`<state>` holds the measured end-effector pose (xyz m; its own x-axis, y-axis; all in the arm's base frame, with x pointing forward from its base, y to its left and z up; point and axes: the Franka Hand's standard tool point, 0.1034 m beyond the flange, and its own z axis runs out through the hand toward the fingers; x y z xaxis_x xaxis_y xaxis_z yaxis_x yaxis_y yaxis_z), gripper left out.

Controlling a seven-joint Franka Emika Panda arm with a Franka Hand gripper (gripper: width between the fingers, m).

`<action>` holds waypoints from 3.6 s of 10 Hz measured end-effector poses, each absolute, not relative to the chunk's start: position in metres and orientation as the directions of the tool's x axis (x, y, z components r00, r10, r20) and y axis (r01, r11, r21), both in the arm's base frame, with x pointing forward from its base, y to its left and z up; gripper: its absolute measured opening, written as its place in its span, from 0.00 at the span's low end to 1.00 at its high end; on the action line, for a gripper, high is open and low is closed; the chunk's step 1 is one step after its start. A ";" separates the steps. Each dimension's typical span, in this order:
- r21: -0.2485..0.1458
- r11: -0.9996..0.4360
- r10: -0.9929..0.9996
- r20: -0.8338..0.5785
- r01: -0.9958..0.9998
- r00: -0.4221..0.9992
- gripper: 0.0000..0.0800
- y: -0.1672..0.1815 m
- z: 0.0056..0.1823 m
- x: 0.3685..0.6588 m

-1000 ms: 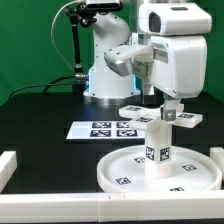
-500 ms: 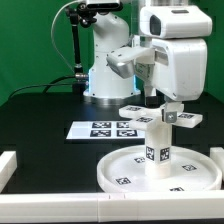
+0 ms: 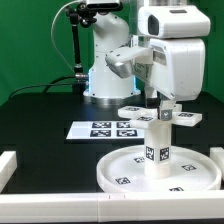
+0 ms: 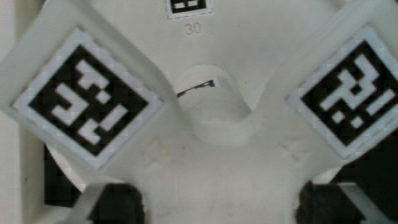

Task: Assemble round table

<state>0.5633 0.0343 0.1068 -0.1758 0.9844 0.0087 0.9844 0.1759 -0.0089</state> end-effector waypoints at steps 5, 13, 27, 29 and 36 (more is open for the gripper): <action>-0.011 -0.035 0.999 0.008 0.999 0.035 0.53 0.034 0.107 0.563; -0.031 -0.703 0.711 0.011 0.710 0.704 0.53 0.033 0.105 0.561; -0.129 -0.872 -0.475 -0.009 -0.472 0.880 0.54 0.036 0.106 0.560; -0.162 -0.704 -0.695 -0.042 -0.691 0.718 0.54 0.034 0.106 0.559; -0.142 -0.202 -0.964 -0.146 -0.969 0.222 0.53 0.048 0.109 0.560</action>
Offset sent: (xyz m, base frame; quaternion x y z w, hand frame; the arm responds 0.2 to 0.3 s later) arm 0.0000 0.0000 0.0000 0.0000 0.0000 0.0650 0.9979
